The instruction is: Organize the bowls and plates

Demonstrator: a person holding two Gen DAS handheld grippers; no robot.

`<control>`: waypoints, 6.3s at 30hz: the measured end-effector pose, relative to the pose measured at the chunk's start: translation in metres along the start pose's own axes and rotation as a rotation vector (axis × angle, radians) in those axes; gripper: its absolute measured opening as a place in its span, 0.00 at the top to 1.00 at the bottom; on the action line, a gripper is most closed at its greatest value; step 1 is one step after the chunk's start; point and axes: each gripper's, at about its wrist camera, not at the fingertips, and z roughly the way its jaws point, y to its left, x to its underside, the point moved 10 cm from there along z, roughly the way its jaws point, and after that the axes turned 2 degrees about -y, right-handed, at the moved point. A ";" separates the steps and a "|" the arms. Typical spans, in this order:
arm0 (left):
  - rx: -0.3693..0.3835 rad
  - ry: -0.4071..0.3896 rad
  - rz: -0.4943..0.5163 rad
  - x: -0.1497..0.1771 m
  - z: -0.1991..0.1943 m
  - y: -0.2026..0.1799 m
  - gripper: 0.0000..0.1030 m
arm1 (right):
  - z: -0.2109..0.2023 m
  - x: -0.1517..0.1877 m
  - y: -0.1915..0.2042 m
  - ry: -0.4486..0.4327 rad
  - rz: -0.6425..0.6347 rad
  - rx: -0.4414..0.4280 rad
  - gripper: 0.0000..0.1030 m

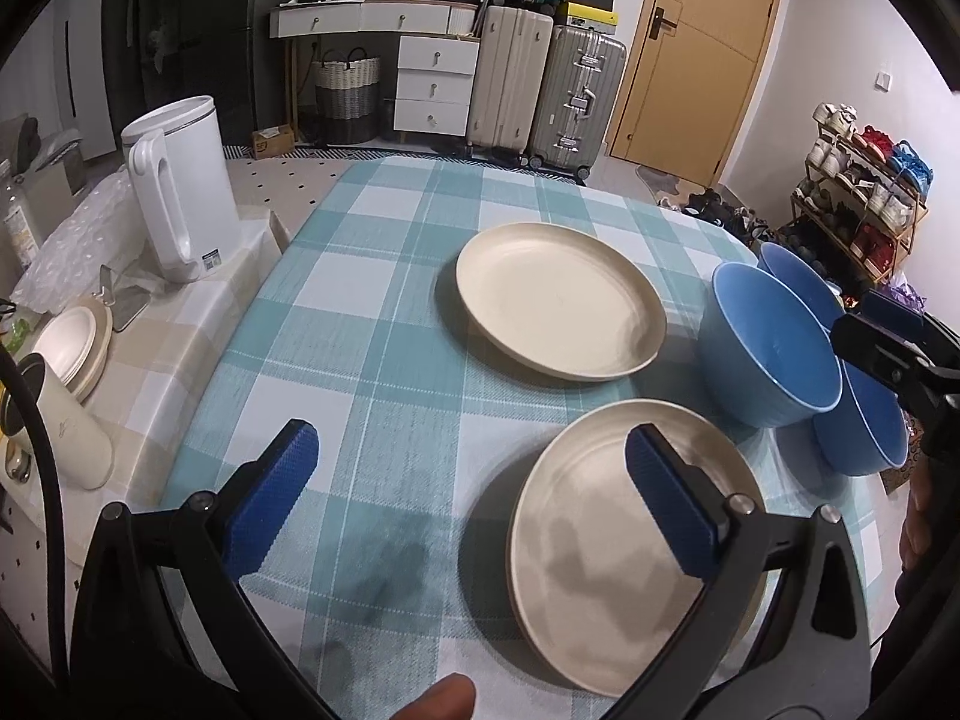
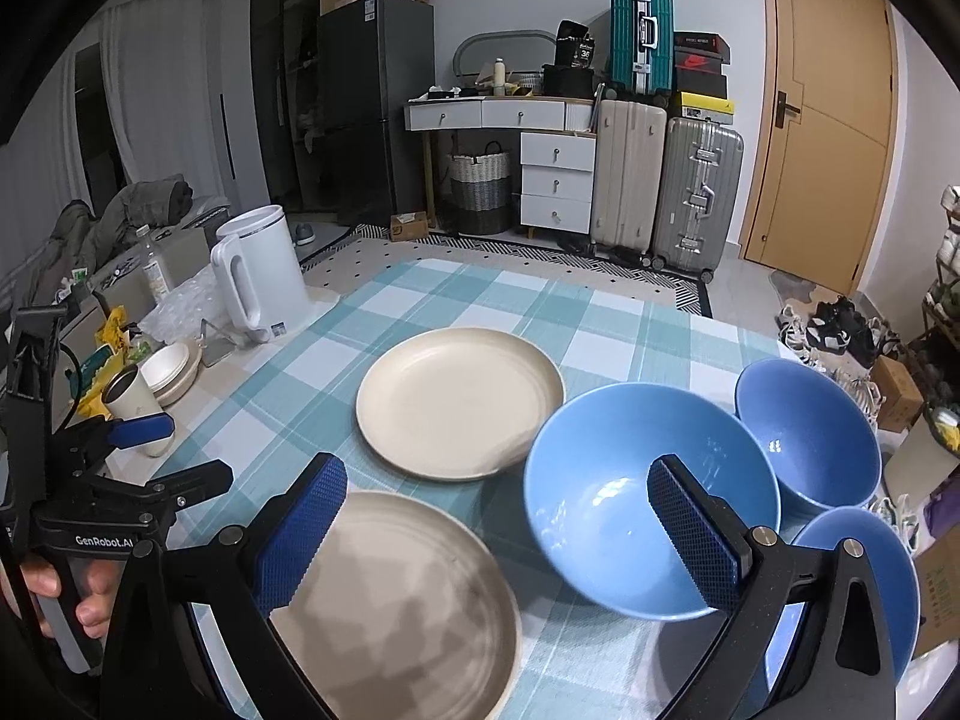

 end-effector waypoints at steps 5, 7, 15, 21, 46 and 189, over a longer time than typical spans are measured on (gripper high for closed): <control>0.002 0.007 -0.004 -0.007 0.009 -0.001 0.01 | 0.004 -0.008 -0.003 0.001 -0.005 0.000 0.01; 0.005 0.009 -0.008 -0.010 0.013 0.000 0.01 | 0.005 -0.011 -0.005 0.001 -0.006 0.001 0.01; 0.007 0.023 -0.023 -0.021 0.026 0.003 0.01 | 0.015 -0.021 -0.011 0.017 -0.003 0.002 0.01; 0.013 0.031 -0.039 -0.032 0.033 0.003 0.01 | 0.023 -0.030 -0.020 0.039 0.008 0.000 0.01; -0.011 0.138 -0.047 -0.063 0.107 0.006 0.01 | 0.120 -0.054 -0.049 0.261 0.044 -0.038 0.01; 0.071 0.082 0.055 0.040 -0.019 -0.029 0.81 | 0.013 0.033 0.010 0.191 -0.051 -0.102 0.81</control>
